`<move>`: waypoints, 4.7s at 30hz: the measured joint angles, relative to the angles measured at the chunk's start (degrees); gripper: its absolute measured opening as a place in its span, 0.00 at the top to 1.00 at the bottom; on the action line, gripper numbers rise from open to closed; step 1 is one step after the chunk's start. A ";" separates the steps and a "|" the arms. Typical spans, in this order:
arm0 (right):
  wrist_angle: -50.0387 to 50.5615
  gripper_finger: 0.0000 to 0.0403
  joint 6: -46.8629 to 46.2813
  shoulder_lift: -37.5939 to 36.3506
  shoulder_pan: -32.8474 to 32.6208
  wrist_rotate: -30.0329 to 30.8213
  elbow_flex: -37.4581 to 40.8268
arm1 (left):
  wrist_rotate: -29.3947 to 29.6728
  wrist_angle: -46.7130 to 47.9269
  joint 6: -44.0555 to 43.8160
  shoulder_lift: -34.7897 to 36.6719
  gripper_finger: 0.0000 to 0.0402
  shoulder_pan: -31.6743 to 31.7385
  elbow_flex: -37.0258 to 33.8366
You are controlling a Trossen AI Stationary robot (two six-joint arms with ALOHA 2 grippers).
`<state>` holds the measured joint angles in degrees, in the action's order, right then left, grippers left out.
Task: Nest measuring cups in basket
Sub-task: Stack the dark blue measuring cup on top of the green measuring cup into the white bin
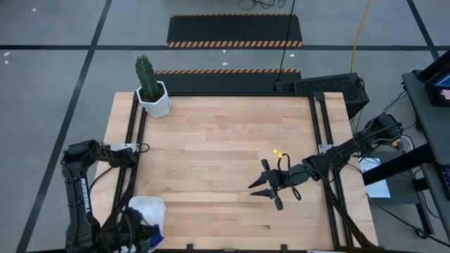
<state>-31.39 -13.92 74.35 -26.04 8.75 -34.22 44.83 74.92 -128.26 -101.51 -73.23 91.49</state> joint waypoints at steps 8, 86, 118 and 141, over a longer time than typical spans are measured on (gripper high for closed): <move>-0.03 0.73 0.23 0.00 0.04 0.02 0.00 | -0.08 5.97 0.37 3.84 0.98 1.14 -0.09; -11.61 0.73 8.84 28.22 1.70 3.08 -20.63 | -15.28 -39.56 2.24 31.82 0.68 -5.82 -48.24; -8.82 0.73 8.62 28.22 2.10 2.99 -20.65 | -26.14 -33.68 1.24 36.22 0.70 -2.91 -46.63; -8.84 0.73 8.60 28.22 2.05 1.43 -20.65 | -21.84 -34.99 -1.50 36.22 0.98 -2.91 -46.56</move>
<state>-40.23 -5.32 102.56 -23.99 10.18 -54.87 23.00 39.93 -129.75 -65.30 -76.14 44.93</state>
